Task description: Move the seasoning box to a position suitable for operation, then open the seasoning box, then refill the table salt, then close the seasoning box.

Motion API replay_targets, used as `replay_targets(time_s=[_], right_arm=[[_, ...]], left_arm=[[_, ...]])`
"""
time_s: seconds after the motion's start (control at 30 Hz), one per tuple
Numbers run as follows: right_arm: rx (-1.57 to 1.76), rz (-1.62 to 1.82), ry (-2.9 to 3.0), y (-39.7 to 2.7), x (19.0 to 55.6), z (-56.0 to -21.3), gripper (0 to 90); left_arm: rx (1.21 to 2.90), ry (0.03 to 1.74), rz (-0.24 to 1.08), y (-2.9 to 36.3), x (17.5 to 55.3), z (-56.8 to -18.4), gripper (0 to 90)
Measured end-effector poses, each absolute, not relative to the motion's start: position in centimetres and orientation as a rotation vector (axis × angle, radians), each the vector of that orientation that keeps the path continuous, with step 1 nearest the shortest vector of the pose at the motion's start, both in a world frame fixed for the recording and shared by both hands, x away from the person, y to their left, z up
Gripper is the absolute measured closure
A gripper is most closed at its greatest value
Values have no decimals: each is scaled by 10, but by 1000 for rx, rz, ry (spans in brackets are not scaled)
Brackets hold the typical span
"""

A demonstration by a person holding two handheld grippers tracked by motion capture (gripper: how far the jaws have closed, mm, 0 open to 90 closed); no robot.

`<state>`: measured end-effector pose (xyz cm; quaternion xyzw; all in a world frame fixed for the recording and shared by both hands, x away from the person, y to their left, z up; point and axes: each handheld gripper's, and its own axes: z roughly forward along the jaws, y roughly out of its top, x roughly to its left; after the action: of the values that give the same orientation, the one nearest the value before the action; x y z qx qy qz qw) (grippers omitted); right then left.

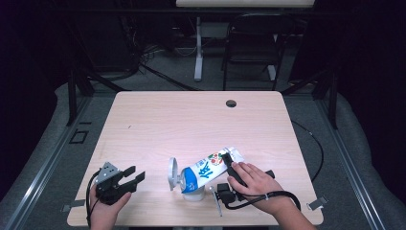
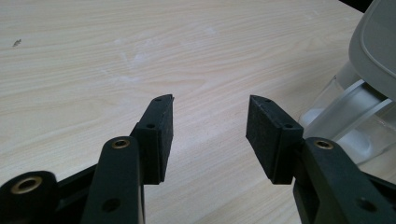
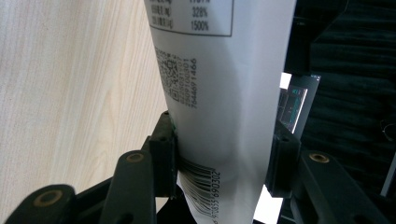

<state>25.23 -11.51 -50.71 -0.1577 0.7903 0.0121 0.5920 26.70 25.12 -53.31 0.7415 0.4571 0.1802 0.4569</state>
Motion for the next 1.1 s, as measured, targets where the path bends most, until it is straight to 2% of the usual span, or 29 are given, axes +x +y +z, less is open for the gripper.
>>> replay_targets(time_s=[1.1], right_arm=[[-388,11,1823,-114,252,-507,559]], left_arm=[[1839,1124,437,250,270,-535,516]])
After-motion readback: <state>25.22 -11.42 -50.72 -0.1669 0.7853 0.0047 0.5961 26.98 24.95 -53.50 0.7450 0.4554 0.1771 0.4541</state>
